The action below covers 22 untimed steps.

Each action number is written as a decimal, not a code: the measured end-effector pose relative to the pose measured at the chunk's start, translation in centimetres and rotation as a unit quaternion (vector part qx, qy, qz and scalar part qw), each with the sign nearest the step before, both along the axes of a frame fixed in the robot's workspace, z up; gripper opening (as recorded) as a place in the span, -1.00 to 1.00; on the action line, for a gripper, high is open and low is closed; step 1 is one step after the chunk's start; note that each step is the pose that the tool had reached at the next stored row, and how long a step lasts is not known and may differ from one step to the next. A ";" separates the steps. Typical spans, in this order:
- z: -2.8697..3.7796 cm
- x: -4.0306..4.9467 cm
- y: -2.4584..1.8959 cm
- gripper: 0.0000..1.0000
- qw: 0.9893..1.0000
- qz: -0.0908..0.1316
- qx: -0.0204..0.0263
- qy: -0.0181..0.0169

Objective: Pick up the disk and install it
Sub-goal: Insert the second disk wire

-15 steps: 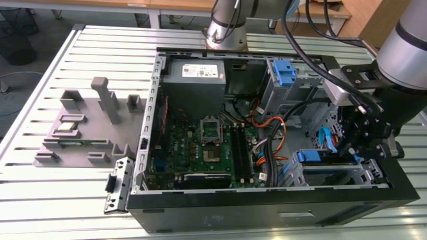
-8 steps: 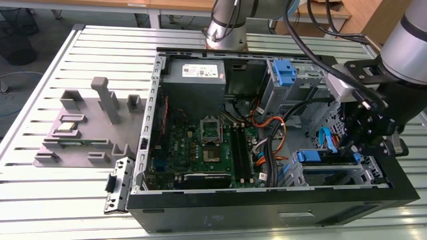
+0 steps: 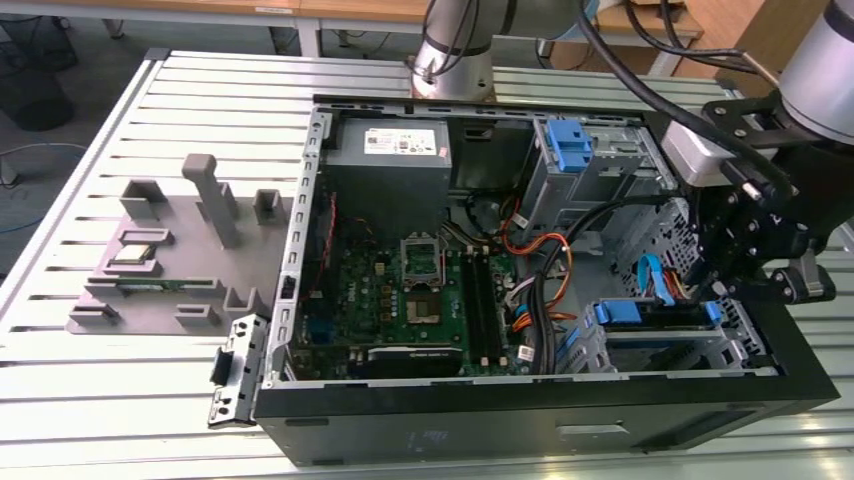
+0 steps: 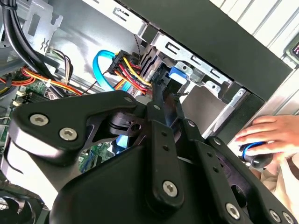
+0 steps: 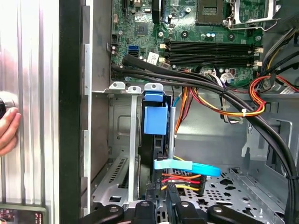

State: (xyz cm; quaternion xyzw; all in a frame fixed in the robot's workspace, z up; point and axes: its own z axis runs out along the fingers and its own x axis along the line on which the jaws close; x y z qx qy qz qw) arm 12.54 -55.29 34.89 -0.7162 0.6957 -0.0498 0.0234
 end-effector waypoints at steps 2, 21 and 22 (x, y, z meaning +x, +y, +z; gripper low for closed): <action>0.00 0.00 0.00 -0.52 1.000 0.000 0.000 0.000; 0.20 0.18 -0.17 -0.52 0.998 0.002 0.039 0.047; 0.20 0.20 -0.28 -0.52 0.998 0.002 0.041 0.047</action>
